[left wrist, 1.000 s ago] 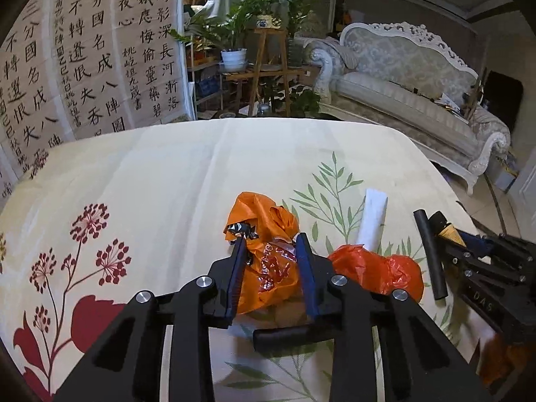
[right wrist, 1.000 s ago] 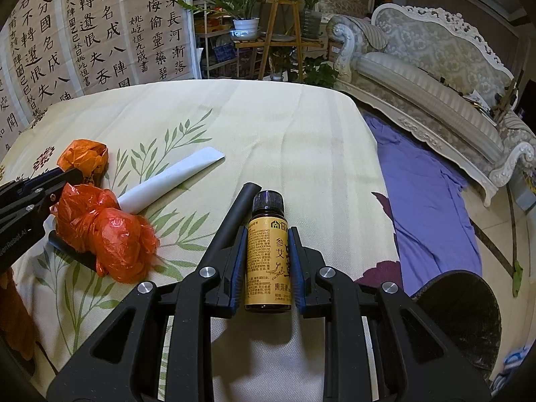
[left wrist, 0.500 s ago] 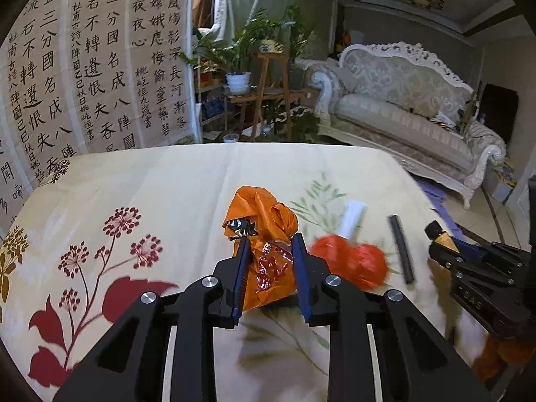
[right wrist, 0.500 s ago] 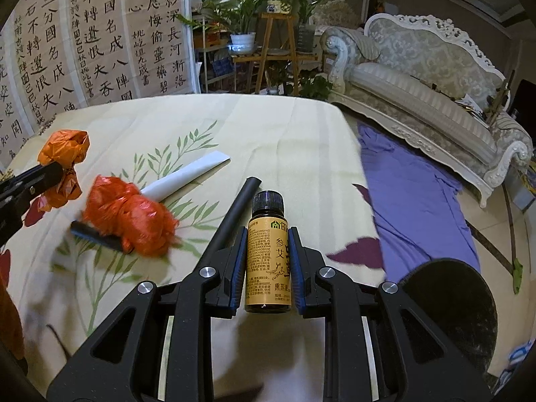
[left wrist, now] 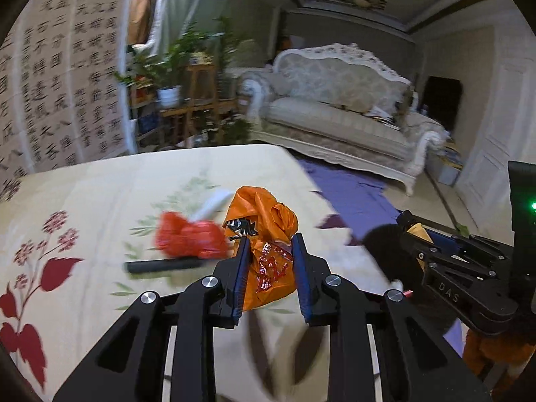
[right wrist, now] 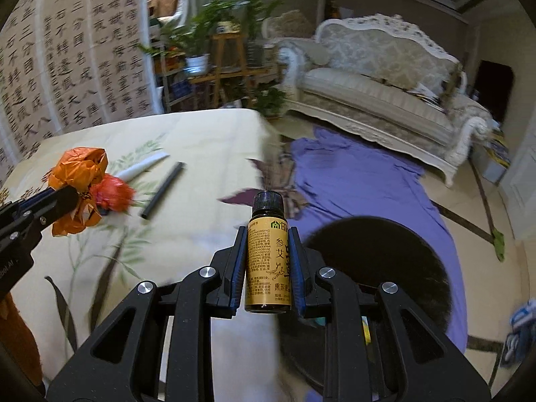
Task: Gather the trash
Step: 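Carry the bottle and orange bag over the black bin and open both tools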
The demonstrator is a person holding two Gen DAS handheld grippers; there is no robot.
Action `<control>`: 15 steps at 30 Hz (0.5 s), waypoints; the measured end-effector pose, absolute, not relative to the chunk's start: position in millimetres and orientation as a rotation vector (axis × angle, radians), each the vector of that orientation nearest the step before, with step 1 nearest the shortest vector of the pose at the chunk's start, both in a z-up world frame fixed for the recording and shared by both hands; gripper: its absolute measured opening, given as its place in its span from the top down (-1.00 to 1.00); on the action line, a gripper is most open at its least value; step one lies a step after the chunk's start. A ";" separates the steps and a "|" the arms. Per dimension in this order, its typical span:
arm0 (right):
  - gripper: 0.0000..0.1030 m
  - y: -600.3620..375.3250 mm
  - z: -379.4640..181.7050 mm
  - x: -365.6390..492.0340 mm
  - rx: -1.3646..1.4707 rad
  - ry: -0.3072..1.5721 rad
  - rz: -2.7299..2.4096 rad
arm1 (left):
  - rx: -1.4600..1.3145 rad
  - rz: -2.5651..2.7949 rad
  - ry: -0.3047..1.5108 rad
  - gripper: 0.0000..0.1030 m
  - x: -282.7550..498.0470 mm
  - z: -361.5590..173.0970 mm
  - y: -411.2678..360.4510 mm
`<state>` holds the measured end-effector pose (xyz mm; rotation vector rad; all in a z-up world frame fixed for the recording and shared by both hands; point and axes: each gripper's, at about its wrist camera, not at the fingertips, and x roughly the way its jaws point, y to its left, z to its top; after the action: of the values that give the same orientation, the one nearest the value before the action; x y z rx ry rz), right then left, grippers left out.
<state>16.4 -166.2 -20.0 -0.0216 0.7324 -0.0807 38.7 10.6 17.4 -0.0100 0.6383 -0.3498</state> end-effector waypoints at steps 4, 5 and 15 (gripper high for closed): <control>0.55 -200.4 -24.9 2.1 -0.003 0.741 -0.153 | 0.014 -0.424 0.636 0.49 35.7 15.4 -28.1; 0.55 -208.5 -26.7 -0.8 0.002 0.745 -0.172 | 0.021 -0.434 0.635 0.49 35.9 14.9 -34.3; 0.55 -274.8 -39.9 -15.0 0.061 0.744 -0.309 | 0.109 -0.542 0.643 0.49 38.4 0.9 -114.4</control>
<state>-15.0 -274.8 -39.9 0.0611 0.7438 -0.3091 38.4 -114.4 0.9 0.1087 0.6427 -0.5421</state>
